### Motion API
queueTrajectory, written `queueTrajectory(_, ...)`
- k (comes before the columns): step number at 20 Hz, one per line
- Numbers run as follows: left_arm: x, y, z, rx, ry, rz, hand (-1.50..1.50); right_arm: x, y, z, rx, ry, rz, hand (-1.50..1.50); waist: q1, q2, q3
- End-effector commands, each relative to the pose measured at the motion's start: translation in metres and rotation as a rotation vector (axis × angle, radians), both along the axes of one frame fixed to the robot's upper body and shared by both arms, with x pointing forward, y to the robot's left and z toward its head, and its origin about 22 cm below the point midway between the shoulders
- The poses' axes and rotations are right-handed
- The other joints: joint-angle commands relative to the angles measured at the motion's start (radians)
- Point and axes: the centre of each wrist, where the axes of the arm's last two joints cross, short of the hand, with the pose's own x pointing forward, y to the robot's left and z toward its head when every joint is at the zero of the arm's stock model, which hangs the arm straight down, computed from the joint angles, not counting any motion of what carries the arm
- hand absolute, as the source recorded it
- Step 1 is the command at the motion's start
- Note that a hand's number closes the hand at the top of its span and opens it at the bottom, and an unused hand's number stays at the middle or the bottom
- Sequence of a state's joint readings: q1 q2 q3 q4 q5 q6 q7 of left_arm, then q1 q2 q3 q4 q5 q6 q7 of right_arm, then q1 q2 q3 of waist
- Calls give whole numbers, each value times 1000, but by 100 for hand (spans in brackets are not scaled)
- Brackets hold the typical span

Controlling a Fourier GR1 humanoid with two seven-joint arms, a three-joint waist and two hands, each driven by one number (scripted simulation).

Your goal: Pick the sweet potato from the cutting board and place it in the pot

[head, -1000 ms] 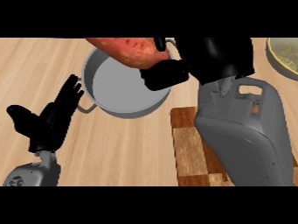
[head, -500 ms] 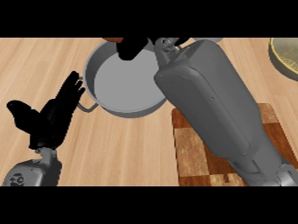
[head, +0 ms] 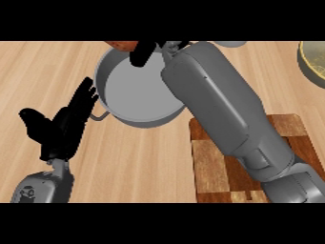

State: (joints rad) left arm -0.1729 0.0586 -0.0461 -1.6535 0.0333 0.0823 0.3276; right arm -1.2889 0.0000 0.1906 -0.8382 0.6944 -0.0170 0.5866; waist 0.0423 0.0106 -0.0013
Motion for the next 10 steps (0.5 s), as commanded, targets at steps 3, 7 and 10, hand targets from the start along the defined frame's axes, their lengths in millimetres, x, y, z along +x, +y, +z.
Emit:
queueTrajectory(3, 2, 6, 6, 5, -16, -13, 0, 18, -9, -34, 132, 196, -47, -150, 15, 2, 0)
queueTrajectory(7, 7, 11, 9, 12, -7, -36, 0, 18, -7, -34, 312, 189, -32, -150, 24, 3, 0)
queueTrajectory(10, -2, 11, -2, -6, -2, -29, 0, 18, -13, -39, 461, 86, -48, -150, 28, 4, 0)
